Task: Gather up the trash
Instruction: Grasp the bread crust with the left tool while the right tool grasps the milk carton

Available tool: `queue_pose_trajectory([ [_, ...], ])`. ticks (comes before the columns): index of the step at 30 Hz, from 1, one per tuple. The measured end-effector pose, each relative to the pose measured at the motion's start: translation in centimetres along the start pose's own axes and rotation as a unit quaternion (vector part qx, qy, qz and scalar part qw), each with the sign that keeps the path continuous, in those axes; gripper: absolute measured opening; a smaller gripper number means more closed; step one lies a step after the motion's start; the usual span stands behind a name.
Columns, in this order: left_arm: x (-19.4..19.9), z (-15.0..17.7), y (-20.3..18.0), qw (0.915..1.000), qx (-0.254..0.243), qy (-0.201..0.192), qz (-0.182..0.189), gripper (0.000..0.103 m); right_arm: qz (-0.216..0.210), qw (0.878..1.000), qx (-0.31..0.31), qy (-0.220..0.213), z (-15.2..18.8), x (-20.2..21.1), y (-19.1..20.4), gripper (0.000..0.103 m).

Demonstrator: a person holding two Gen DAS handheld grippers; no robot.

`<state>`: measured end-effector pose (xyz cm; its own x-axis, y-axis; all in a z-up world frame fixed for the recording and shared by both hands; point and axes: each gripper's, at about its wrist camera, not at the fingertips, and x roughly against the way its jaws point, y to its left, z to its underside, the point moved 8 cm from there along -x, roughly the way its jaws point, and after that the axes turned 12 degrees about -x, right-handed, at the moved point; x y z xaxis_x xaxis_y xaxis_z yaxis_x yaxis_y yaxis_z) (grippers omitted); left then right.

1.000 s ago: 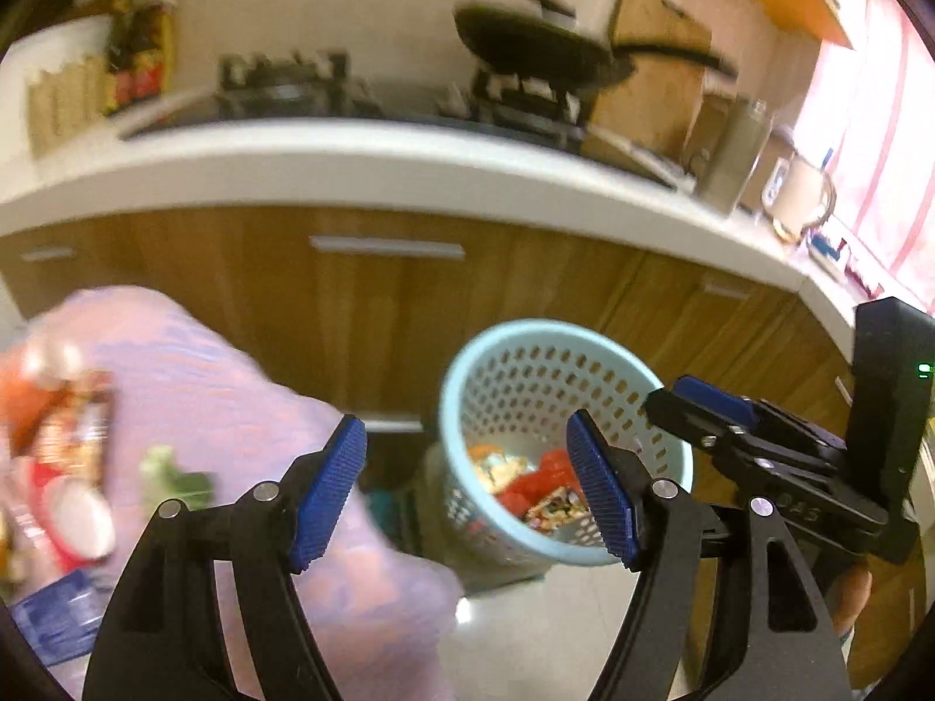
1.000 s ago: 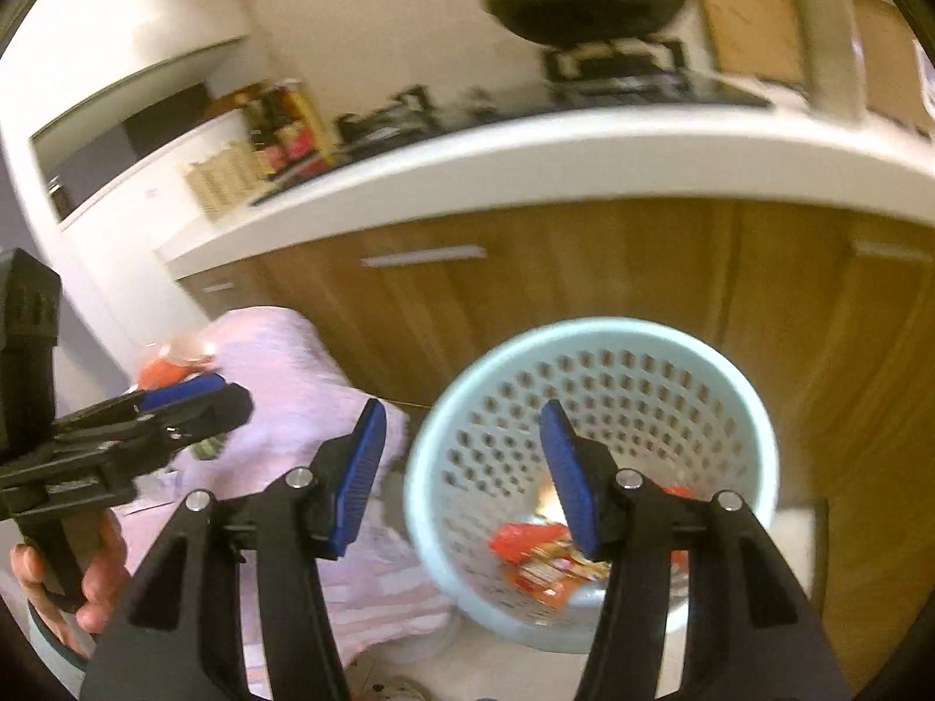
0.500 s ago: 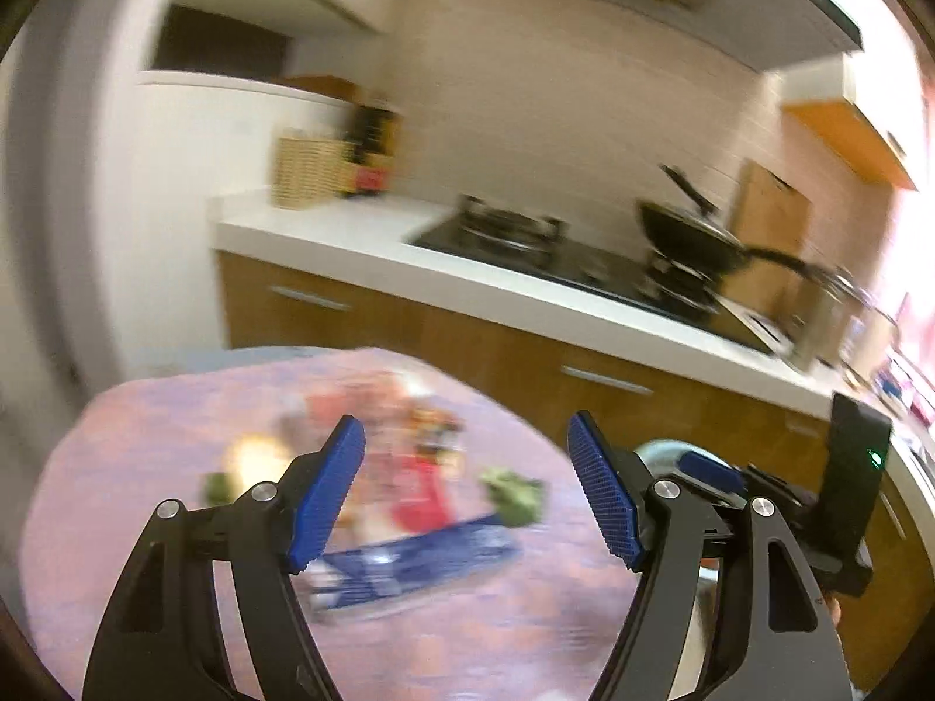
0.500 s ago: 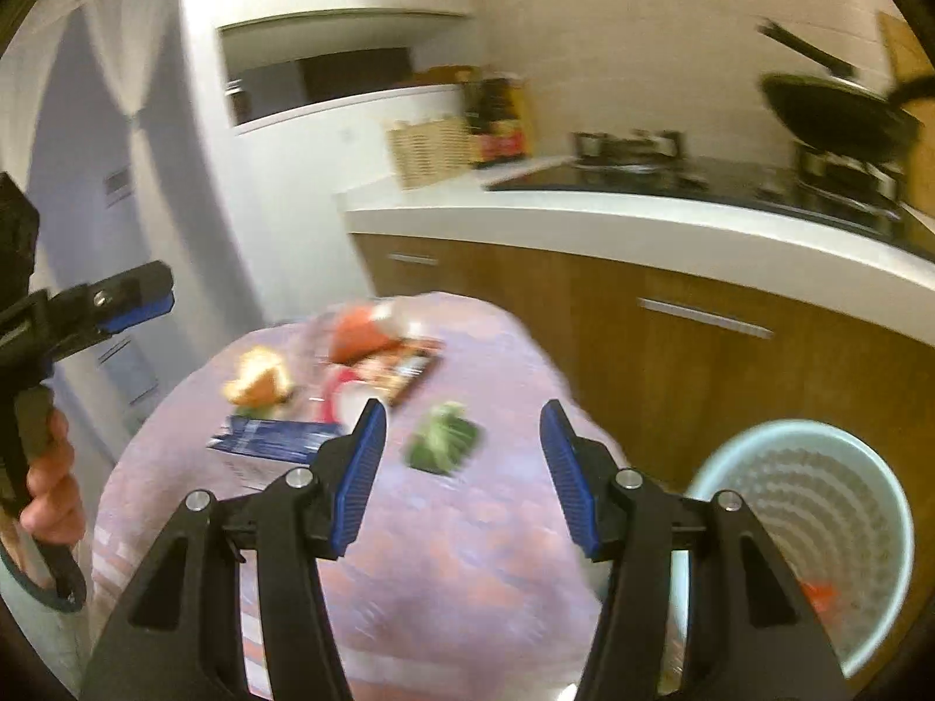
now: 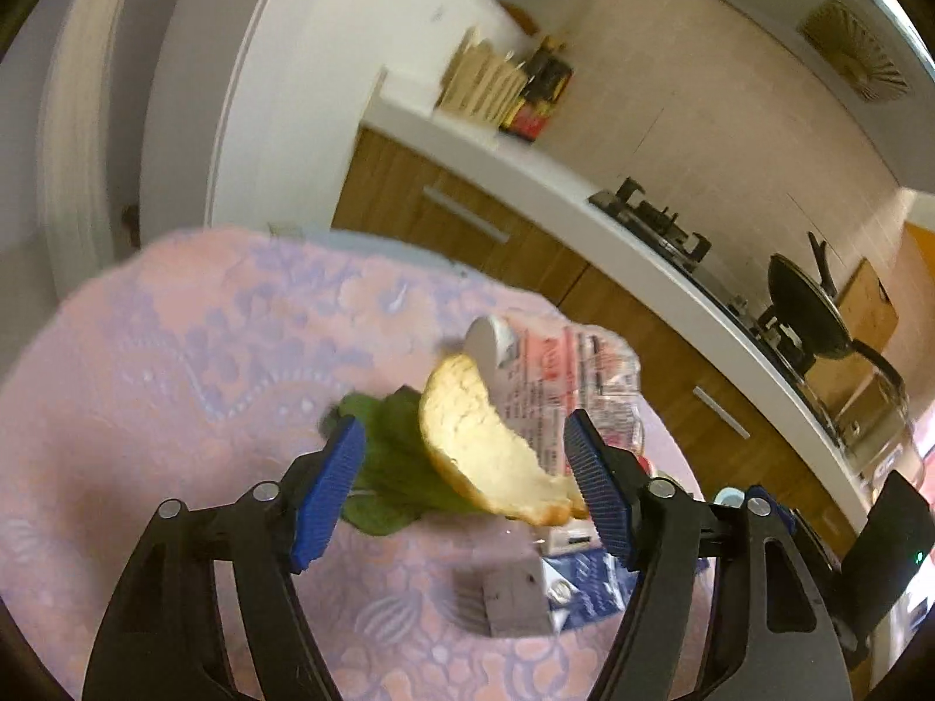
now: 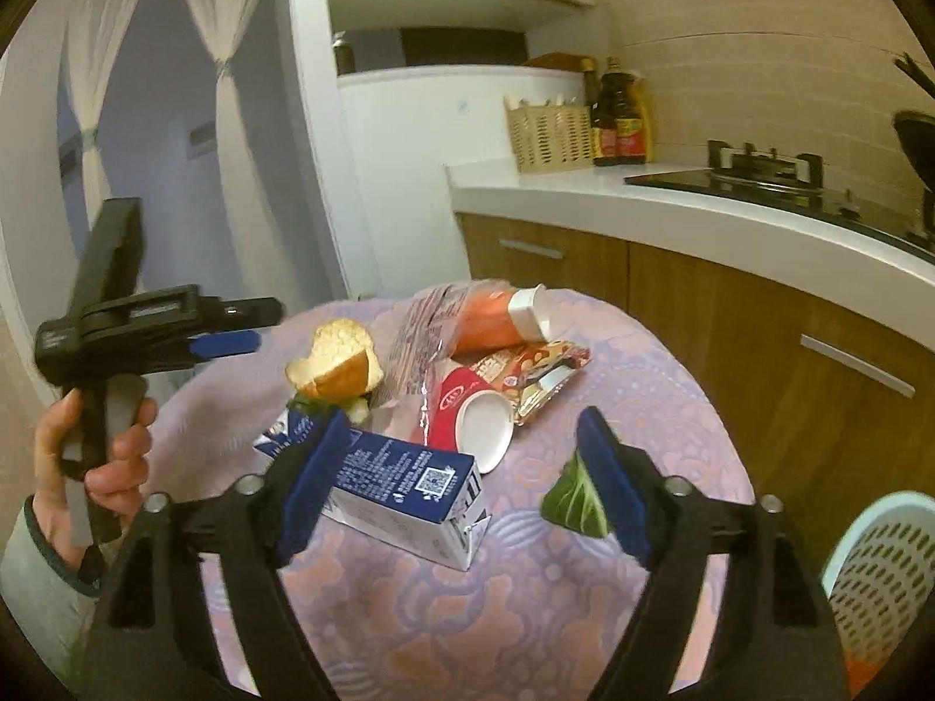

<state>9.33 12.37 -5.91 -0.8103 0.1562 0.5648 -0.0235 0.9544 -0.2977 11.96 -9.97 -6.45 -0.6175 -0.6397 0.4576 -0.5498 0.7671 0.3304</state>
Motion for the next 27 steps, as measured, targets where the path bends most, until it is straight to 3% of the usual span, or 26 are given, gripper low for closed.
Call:
queue_pose_trajectory([
  [5, -3.1, 0.6, 0.5, 0.9992, 0.021, 0.027, 0.019, 0.053, -0.004, 0.999, 0.033, 0.024, 0.3, -1.1, -0.3, 0.08],
  [12, -5.3, 2.1, 0.2, 0.9977, 0.02, 0.061, 0.023, 0.032, -0.043, 0.993, 0.071, 0.08, 1.6, -2.9, 1.1, 0.081],
  [14, -5.5, 2.1, 0.8, 0.9976, 0.029, 0.058, 0.022, 0.013, -0.047, 0.989, 0.09, 0.106, 2.2, -3.8, 1.9, 0.081],
  [16, -5.4, 2.1, 1.1, 0.9963, 0.05, 0.052, 0.048, 0.007, -0.042, 0.986, 0.106, 0.122, 2.8, -4.3, 2.5, 0.081],
  [19, -4.8, 2.1, 1.7, 0.9954, 0.066, 0.036, 0.059, 0.006, -0.034, 0.982, 0.13, 0.132, 3.5, -4.7, 3.3, 0.08],
  [24, -3.3, 1.7, 1.7, 0.9968, 0.055, 0.011, 0.057, 0.006, -0.003, 0.976, 0.168, 0.139, 5.3, -4.3, 4.7, 0.06],
  [27, -3.2, 1.8, 2.0, 0.9956, 0.065, 0.012, 0.066, 0.006, -0.022, 0.975, 0.162, 0.149, 6.5, -3.0, 6.1, 0.05],
])
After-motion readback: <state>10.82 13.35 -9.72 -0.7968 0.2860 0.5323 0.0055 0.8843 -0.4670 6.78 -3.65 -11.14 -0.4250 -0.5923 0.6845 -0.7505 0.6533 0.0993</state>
